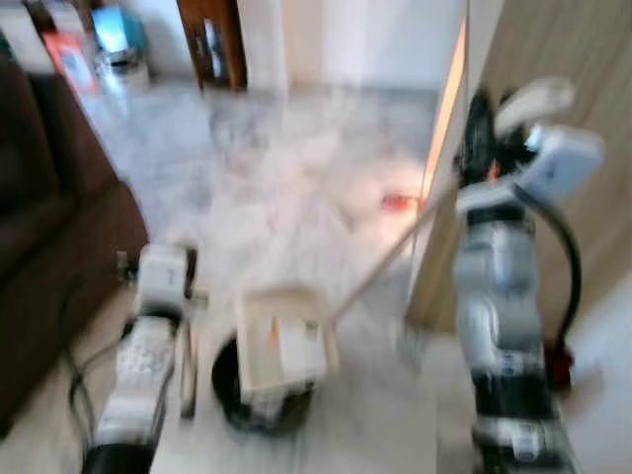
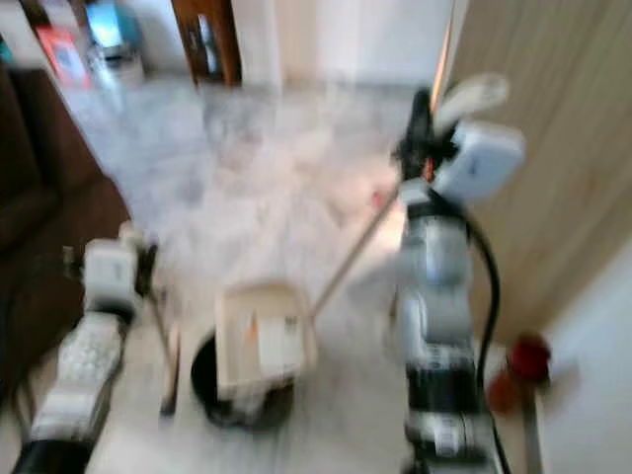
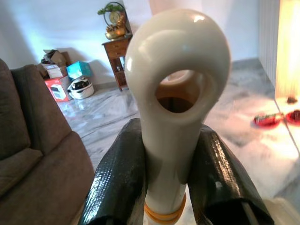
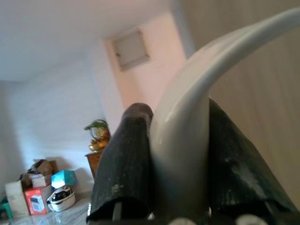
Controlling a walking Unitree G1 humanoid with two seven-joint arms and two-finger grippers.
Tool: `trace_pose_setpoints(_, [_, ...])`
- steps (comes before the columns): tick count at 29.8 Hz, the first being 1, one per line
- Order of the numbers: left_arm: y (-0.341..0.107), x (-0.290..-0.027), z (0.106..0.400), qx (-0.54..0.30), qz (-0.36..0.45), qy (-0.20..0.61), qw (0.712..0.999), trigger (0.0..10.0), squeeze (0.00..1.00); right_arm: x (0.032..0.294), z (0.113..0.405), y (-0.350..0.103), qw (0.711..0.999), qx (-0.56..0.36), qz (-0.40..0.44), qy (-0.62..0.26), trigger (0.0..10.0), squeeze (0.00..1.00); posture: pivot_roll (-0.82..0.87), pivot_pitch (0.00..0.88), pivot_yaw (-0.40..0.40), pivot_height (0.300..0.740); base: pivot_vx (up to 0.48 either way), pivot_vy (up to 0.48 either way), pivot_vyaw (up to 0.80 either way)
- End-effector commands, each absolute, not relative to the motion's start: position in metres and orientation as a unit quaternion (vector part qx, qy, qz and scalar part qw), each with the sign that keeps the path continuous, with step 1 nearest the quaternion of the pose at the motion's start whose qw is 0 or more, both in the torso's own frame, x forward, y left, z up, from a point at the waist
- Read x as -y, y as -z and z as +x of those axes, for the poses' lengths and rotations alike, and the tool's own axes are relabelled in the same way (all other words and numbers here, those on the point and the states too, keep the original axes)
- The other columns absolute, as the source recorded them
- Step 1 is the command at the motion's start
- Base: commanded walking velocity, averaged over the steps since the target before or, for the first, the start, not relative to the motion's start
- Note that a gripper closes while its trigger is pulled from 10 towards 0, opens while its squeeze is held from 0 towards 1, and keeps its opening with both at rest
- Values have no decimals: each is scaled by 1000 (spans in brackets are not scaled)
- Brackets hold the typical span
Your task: Sweep floor
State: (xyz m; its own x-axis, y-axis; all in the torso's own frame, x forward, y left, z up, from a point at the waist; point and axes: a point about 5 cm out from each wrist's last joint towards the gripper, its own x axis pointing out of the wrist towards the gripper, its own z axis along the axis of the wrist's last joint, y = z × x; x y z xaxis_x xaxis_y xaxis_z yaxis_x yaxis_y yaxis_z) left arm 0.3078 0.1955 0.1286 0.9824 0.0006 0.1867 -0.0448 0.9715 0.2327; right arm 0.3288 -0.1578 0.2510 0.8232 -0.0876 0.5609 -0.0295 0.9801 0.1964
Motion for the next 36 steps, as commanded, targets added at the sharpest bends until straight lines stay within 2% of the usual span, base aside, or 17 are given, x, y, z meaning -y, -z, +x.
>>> trace_pose_setpoints(1, [-140, -200, 309, 123, 130, -16, 984, 10000, 0, 143, 324, -270, 935, 338, 104, -12, 10000, 0, 36, 0, 34, 740, 0, 0, 0])
trace_pose_setpoints(8, [-141, -196, 309, 125, 140, -6, 982, 10000, 0, 108, 319, -271, 930, 341, 114, -75, 10000, 0, 40, 0, 34, 740, 0, 0, 0])
trace_pose_setpoints(13, [-140, -194, 310, 125, 136, -5, 983, 10000, 0, 76, 310, -271, 920, 360, 87, -126, 10000, 0, 39, 0, 35, 740, 0, 0, 0])
trace_pose_setpoints(14, [-140, -194, 310, 125, 136, -5, 983, 10000, 0, 76, 310, -271, 920, 360, 87, -126, 10000, 0, 39, 0, 35, 740, 0, 0, 0])
trace_pose_setpoints(23, [-139, -191, 310, 126, 134, 1, 983, 10000, 0, 22, 282, -275, 886, 407, 60, -212, 10000, 0, 40, 0, 34, 740, 0, 0, 0])
trace_pose_setpoints(28, [-139, -190, 310, 126, 134, 3, 983, 10000, 0, 7, 272, -276, 874, 431, 37, -222, 10000, 0, 41, 0, 34, 740, 0, 0, 0])
trace_pose_setpoints(36, [-139, -189, 310, 127, 137, 7, 982, 10000, 0, 0, 264, -278, 866, 454, 31, -206, 10000, 0, 45, 0, 29, 740, 0, 0, 0])
